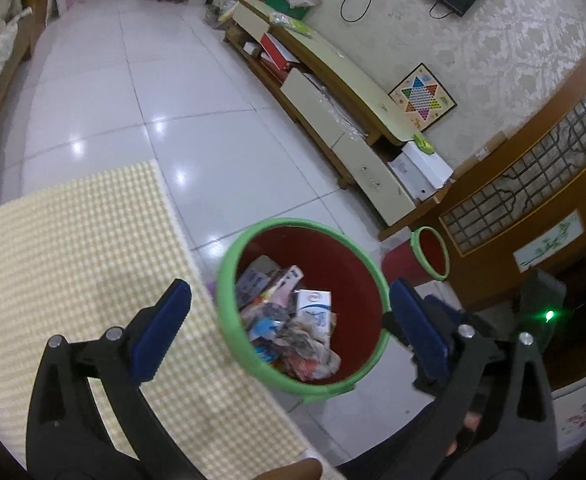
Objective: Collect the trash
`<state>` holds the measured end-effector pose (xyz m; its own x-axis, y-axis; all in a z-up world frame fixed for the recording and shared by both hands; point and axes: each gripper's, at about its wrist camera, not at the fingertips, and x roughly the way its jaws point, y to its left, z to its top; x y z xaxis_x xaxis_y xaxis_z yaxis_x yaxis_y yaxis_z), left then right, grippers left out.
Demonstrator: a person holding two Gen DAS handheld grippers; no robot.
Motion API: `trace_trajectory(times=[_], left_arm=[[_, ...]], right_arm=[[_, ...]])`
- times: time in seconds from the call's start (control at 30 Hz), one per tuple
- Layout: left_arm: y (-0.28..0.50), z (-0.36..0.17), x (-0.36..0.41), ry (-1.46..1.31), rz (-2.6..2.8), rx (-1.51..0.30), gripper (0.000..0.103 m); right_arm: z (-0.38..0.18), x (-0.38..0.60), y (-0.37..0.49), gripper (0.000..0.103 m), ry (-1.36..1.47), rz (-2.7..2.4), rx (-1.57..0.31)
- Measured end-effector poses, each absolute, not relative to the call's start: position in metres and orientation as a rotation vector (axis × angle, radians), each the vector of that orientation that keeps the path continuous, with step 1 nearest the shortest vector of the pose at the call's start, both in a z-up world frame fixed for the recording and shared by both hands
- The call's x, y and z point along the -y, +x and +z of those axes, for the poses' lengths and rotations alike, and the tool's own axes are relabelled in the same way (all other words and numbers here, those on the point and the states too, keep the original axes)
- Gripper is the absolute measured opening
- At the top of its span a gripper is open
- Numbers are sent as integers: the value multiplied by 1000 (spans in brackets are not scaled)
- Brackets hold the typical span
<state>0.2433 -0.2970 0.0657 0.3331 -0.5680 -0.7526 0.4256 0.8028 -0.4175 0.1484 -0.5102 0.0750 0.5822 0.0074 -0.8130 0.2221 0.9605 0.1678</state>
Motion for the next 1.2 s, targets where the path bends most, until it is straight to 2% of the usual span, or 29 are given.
trace_trajectory(times=[0.5, 0.9, 1.2], left_arm=[[180, 100, 191, -108, -462, -898, 97], [109, 81, 101, -124, -228, -875, 97], [66, 78, 62, -95, -49, -759, 98]], right_arm=[[107, 429, 128, 96, 156, -51, -839], [112, 325, 83, 96, 66, 109, -812], [114, 283, 49, 96, 41, 134, -763]])
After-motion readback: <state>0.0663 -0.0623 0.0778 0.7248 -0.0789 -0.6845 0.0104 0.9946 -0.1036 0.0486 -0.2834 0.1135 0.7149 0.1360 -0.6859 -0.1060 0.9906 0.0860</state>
